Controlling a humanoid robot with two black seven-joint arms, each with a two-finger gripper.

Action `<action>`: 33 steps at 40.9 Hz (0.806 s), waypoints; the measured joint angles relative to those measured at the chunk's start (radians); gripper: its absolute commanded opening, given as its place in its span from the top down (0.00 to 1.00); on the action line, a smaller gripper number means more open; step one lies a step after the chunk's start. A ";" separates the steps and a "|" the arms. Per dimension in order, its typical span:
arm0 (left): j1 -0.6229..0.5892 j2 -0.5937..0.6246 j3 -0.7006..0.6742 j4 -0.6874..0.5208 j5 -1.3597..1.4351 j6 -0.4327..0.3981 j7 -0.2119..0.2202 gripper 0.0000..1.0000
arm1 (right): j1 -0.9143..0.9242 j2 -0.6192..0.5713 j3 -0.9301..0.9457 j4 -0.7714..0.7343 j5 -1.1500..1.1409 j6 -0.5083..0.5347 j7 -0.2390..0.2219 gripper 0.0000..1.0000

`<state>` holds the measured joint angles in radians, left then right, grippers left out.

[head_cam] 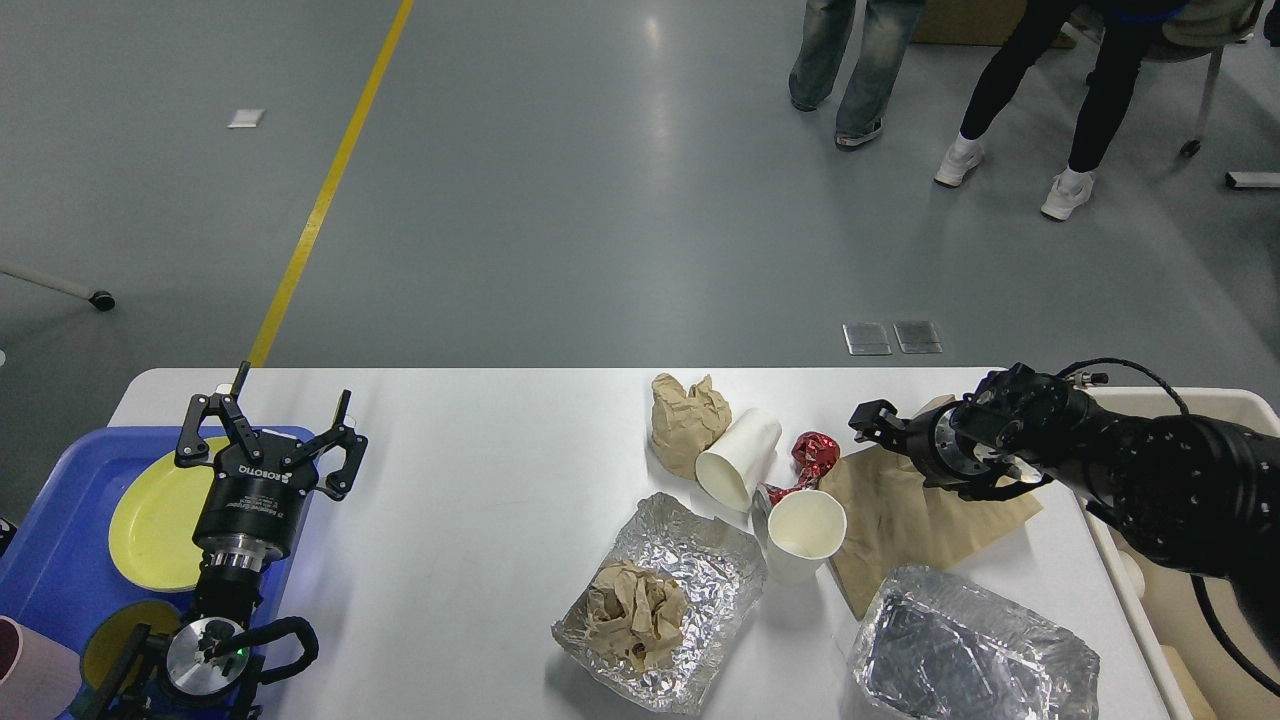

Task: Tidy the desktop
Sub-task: 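Grasp the brown paper bag with the right gripper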

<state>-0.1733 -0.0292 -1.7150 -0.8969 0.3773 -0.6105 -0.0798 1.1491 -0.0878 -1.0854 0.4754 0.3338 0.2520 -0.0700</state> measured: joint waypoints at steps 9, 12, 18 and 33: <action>0.000 0.000 0.000 0.000 0.000 0.000 0.000 0.04 | -0.049 0.026 0.006 -0.006 -0.051 -0.088 -0.001 0.00; 0.000 0.000 0.000 0.000 0.000 0.000 0.000 0.04 | -0.056 0.031 0.010 -0.007 -0.075 -0.096 -0.001 0.00; -0.001 0.000 0.000 0.000 0.000 0.000 0.000 0.04 | -0.063 0.033 0.024 -0.007 -0.097 -0.136 -0.001 0.27; -0.001 0.000 0.000 0.000 0.000 0.000 0.000 0.04 | -0.064 0.031 0.027 0.006 -0.127 -0.141 -0.046 1.00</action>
<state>-0.1739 -0.0292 -1.7150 -0.8970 0.3773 -0.6105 -0.0801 1.0847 -0.0563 -1.0585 0.4812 0.2071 0.1113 -0.1158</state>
